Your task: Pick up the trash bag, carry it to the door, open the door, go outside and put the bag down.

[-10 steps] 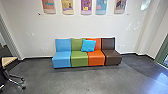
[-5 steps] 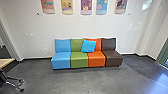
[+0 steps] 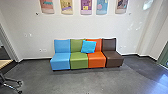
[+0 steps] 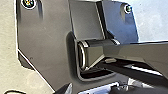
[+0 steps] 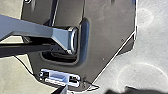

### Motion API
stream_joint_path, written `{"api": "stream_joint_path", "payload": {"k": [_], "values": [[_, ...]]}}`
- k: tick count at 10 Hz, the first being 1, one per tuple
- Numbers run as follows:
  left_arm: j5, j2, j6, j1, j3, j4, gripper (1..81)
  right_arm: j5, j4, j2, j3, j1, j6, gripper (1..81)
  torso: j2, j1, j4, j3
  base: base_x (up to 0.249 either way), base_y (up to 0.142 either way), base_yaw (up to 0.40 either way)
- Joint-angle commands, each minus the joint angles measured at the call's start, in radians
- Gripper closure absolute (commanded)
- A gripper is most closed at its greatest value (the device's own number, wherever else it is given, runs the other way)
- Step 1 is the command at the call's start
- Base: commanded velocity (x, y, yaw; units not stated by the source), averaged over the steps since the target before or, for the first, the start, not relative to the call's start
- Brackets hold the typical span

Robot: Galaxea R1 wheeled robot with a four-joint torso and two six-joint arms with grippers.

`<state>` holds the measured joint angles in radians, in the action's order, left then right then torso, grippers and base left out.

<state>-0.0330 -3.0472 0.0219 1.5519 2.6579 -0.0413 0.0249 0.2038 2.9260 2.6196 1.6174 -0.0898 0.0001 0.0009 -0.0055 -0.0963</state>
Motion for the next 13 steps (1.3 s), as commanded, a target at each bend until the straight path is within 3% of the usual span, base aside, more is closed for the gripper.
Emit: {"api": "stream_joint_path", "payload": {"k": [1, 8, 13], "values": [[0.061, -0.004, -0.004, -0.026, -0.007, 0.008, 1.0, -0.06, 0.009, -0.011, -0.001, -0.026, 0.004, 1.0, 0.0, 0.0, 0.0, 0.0, 0.08, 0.0, 0.0], [0.061, 0.002, -0.004, -0.026, -0.007, 0.008, 1.0, -0.059, 0.008, -0.011, -0.001, -0.023, 0.004, 1.0, 0.0, 0.0, 0.0, 0.0, 0.077, 0.0, 0.0], [0.061, 0.014, -0.004, -0.026, -0.013, 0.02, 1.0, -0.063, 0.017, -0.021, -0.021, -0.021, 0.004, 1.0, 0.0, 0.0, 0.0, 0.0, 0.0, 0.0, 0.0]]}}
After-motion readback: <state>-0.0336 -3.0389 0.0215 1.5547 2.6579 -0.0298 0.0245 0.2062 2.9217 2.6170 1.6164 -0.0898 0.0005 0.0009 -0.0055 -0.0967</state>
